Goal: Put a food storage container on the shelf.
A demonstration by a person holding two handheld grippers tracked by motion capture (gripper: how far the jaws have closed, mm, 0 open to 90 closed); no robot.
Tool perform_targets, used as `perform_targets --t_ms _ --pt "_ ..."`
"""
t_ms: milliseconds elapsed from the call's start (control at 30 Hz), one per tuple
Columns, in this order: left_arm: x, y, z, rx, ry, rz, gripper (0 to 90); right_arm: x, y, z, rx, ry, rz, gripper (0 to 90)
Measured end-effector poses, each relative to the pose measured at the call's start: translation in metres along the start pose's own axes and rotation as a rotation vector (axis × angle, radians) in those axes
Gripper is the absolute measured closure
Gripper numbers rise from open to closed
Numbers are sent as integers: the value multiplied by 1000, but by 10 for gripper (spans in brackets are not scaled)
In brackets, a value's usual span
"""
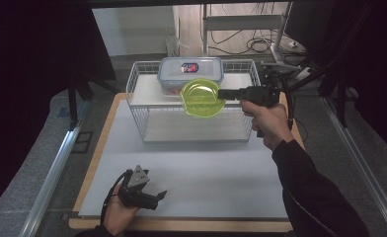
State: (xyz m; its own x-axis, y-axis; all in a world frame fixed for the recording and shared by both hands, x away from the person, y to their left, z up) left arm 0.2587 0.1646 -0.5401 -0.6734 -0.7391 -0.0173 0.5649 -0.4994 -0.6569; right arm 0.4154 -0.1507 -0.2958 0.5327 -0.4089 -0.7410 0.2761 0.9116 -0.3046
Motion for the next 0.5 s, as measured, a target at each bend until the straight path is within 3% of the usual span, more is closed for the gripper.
perform_targets --t_ms 500 --pt "1 1 0 -1 -4 -15 31 -16 9 41 45 2 -39 810"
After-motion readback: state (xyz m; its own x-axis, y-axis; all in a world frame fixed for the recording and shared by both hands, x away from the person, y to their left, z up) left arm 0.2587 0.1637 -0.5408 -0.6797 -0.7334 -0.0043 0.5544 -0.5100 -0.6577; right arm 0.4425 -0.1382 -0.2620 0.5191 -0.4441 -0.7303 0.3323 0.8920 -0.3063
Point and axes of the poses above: each handheld gripper's, and its own axes: y roughly forward along the jaws, z roughly out of its top, x roughly to its right, the point moved 3 cm from there along y, roughly forward along the jaws, and after that the axes turned 1 degree about z, right-handed, at the moved point
